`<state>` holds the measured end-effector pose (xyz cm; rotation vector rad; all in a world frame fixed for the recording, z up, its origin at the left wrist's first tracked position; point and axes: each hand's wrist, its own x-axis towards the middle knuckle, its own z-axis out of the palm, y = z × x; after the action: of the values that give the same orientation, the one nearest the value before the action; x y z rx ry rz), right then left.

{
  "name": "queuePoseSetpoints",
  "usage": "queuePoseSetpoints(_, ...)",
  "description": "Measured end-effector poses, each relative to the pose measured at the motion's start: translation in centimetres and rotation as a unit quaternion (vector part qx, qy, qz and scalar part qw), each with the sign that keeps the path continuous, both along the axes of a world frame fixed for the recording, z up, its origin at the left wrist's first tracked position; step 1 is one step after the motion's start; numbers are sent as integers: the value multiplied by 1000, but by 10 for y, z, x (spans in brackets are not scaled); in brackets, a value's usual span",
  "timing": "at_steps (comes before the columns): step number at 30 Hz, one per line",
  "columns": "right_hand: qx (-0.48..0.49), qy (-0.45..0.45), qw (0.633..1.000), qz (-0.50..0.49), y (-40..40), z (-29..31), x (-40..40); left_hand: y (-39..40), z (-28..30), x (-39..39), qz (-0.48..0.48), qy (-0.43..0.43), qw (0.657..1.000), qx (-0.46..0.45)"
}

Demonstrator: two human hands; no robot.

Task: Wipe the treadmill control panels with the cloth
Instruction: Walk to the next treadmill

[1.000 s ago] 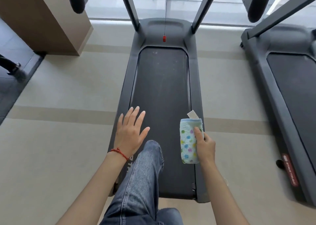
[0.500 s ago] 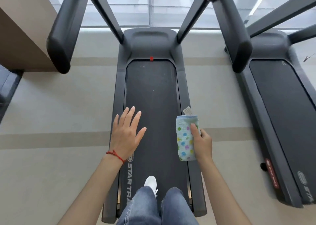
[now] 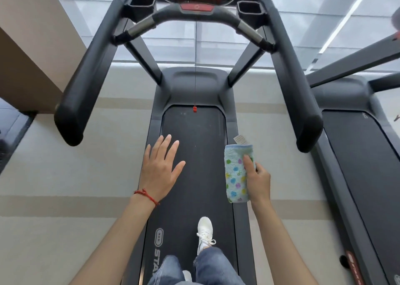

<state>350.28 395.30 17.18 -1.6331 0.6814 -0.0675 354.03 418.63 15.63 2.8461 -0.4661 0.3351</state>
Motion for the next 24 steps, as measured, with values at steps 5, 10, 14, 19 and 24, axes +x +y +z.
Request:
queuePoseSetpoints(5,6,-29,1000,7,-16,30,73,-16,23,69,2,-26,1000,-10)
queuePoseSetpoints(10,0,-42,999,3,-22,45,144,-16,36,132,12,-47,999,-14)
queuePoseSetpoints(14,-4,-53,999,7,-13,48,204,-5,42,193,12,-64,998,-8)
queuePoseSetpoints(19,-2,-73,997,-11,9,55,291,13,49,291,-2,-76,997,-20)
queuePoseSetpoints(24,-1,-97,995,-23,28,72,367,24,70,379,-19,-113,993,-29)
